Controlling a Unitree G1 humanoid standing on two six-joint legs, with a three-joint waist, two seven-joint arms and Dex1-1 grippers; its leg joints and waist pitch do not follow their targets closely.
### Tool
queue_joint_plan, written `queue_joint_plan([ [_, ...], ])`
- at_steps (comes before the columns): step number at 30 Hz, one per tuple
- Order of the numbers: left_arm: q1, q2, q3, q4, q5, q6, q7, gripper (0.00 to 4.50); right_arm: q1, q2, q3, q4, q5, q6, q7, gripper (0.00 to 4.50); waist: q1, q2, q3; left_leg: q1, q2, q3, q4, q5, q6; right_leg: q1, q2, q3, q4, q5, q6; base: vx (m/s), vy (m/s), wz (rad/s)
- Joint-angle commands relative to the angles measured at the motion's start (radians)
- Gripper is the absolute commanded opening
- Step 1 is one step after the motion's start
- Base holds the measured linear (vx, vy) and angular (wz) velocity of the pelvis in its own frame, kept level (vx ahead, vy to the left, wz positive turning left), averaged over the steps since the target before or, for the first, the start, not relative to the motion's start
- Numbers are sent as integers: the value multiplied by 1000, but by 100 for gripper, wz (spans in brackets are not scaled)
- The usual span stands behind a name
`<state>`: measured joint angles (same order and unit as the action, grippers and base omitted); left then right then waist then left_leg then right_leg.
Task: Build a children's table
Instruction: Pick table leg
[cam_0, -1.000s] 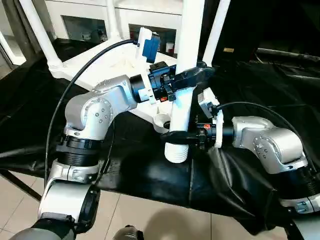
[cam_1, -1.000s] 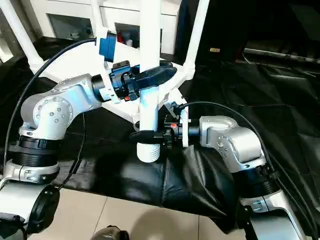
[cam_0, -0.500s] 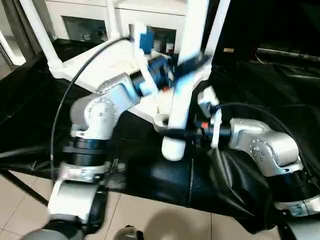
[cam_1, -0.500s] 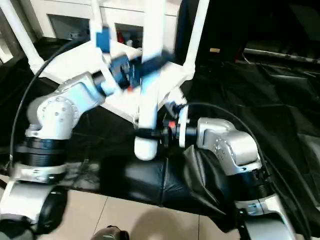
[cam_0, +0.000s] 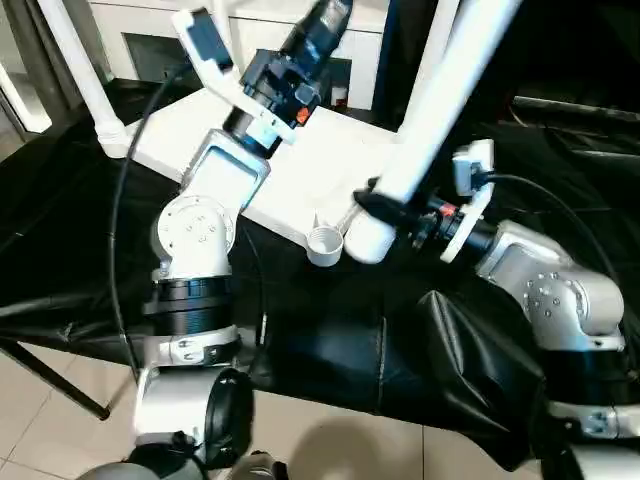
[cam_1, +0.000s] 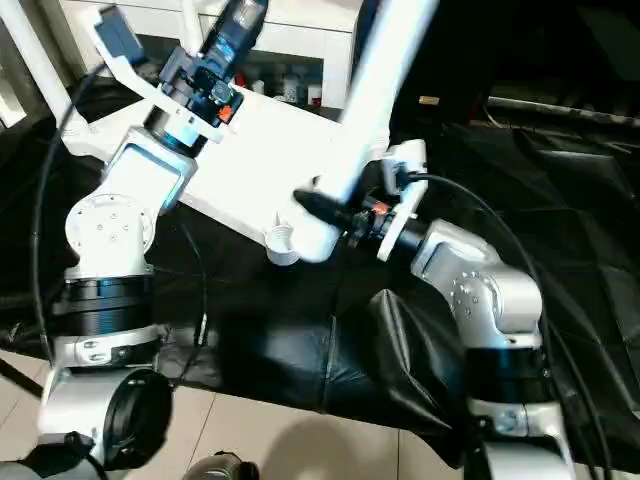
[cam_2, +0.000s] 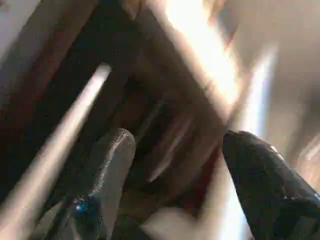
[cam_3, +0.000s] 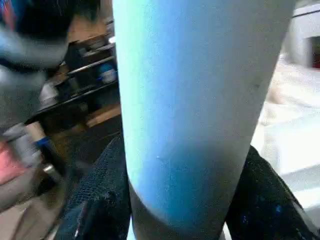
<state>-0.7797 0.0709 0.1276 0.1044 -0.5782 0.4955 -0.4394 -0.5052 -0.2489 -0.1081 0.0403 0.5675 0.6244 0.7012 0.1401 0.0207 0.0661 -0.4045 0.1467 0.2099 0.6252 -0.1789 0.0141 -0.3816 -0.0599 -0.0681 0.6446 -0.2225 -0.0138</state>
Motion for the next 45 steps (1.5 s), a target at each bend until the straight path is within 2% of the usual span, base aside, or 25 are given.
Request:
queue_joint_plan([
  [1,55,46,-94,13,182,-14,79,335,15,-11,1,-33,-64,-55,-47,190,-8,0,-78,38,101,-62,-80,-155,-33,35,-112,65,-81,-103,-153,0,0,0],
  [5,161,86,-141,-58,253,-29,125,335,56,-24,49,-64,-189,-147,-114,190,-9,4,-82,37,102,-63,-81,-151,-68,34,-112,63,-78,-89,-144,0,0,0],
  [11,179,24,-134,-68,285,-14,242,335,114,-10,105,-102,-228,-173,-144,190,-11,2,-74,39,99,-60,-80,-201,-35,31,-115,66,-93,-149,-175,0,0,0],
  [19,346,104,-171,-212,426,-83,289,335,193,24,49,-107,-326,-144,-357,190,-32,1,-77,32,93,-61,-83,-165,-40,31,-107,65,-88,-109,-154,0,0,0],
  [22,424,99,-186,-229,484,-158,328,335,246,14,49,-96,-439,-260,-452,190,-37,2,-72,32,95,-59,-88,-205,-43,27,-110,68,-99,-150,-142,0,0,0],
  [25,464,84,-173,-191,523,-226,386,335,271,40,13,-85,-436,-326,-498,190,-21,-7,-71,14,85,-60,-44,-190,44,52,-196,112,-133,-234,-173,0,0,0],
  [27,487,88,-165,-177,552,-253,423,335,276,75,-17,-91,-394,-319,-510,190,-1,-13,-70,-39,93,-105,53,-123,93,79,-308,178,-165,-340,-175,0,0,0],
  [28,493,90,-158,-175,554,-256,429,335,276,85,-23,-92,-384,-313,-514,190,0,-13,-72,-59,89,-119,73,-111,92,86,-319,182,-163,-355,-175,2,94,-20],
  [29,499,93,-154,-174,561,-259,433,335,276,90,-24,-94,-382,-311,-520,190,0,-9,-70,-67,76,-136,71,-79,76,81,-292,148,-158,-388,-181,9,153,-26],
  [30,500,102,-156,-172,573,-268,434,335,274,95,-21,-95,-383,-311,-523,190,-5,-10,-69,-57,55,-128,27,-44,99,71,-225,109,-149,-386,-183,9,153,-26],
  [31,500,103,-156,-171,575,-270,434,335,274,96,-20,-95,-383,-310,-524,190,-6,0,-74,-42,52,-122,-2,-21,129,64,-190,89,-141,-368,-177,1,209,-10],
  [32,499,107,-153,-169,578,-277,426,335,273,101,-12,-94,-384,-309,-524,190,-40,29,-83,64,65,-73,-41,-61,135,-15,-81,73,-107,-330,-135,-36,227,-3],
  [33,492,111,-151,-159,582,-293,416,335,273,106,-2,-89,-388,-317,-528,190,-85,32,-84,121,78,-59,-75,-162,97,-65,-6,25,-33,-213,-72,-36,227,-3],
  [34,489,110,-150,-153,583,-302,413,335,274,108,-1,-86,-391,-322,-528,190,-78,45,-80,109,89,-34,-107,-205,77,-70,4,0,6,-187,-51,-27,252,-31],
  [35,483,111,-150,-143,585,-311,409,335,273,111,-1,-83,-394,-327,-529,190,-87,33,-75,97,111,8,-141,-281,43,-71,-6,-28,47,-136,-29,-22,251,-50],
  [36,477,115,-153,-132,594,-316,413,335,273,113,-3,-81,-394,-331,-528,190,-83,15,-70,105,128,57,-149,-388,-27,-75,-34,-42,33,-137,-32,-22,251,-50],
  [37,470,116,-153,-121,600,-330,419,335,272,116,-4,-79,-394,-334,-527,190,-85,-4,-68,113,121,82,-138,-452,-62,-80,-43,-37,8,-174,-40,-66,186,-42],
  [38,455,116,-149,-109,613,-317,442,335,268,118,-5,-76,-391,-332,-524,190,-71,-15,-69,157,73,99,-31,-558,-134,-130,-102,48,-110,-351,-63,-61,217,-25],
  [39,437,117,-146,-94,623,-319,458,335,263,117,-2,-73,-389,-334,-520,190,-38,-14,-63,50,83,-33,65,-463,4,-17,-326,185,-205,-509,-51,-61,217,-25],
  [40,434,117,-145,-92,625,-318,459,335,262,117,-1,-73,-390,-335,-519,190,-50,-7,-63,9,112,-97,54,-351,16,37,-345,174,-186,-539,-86,-11,282,-35],
  [41,424,114,-142,-85,628,-314,471,335,258,114,2,-72,-391,-333,-515,190,-70,33,-70,-13,84,-109,-76,-285,-23,40,-161,35,-125,-528,-73,23,240,-37],
  [42,410,102,-133,-73,621,-311,487,335,253,111,8,-68,-393,-333,-506,190,-121,57,-89,54,94,-122,-105,-356,-194,-17,-37,13,-49,-198,-56,23,240,-37],
  [43,409,100,-131,-72,618,-310,488,335,253,110,9,-67,-394,-332,-504,190,-133,60,-86,48,105,-141,-119,-348,-298,-14,-26,13,-25,-32,-66,-1,188,-12],
  [44,405,92,-129,-67,621,-318,497,335,252,108,9,-62,-393,-332,-501,190,-149,71,-84,57,168,-179,-158,-329,-404,-24,-13,-1,9,59,-53,-35,115,-1],
  [45,405,87,-129,-66,628,-329,506,335,250,105,8,-58,-393,-333,-500,190,-156,65,-81,54,218,-187,-176,-338,-337,-30,-25,-2,32,9,5,-35,115,-1],
])
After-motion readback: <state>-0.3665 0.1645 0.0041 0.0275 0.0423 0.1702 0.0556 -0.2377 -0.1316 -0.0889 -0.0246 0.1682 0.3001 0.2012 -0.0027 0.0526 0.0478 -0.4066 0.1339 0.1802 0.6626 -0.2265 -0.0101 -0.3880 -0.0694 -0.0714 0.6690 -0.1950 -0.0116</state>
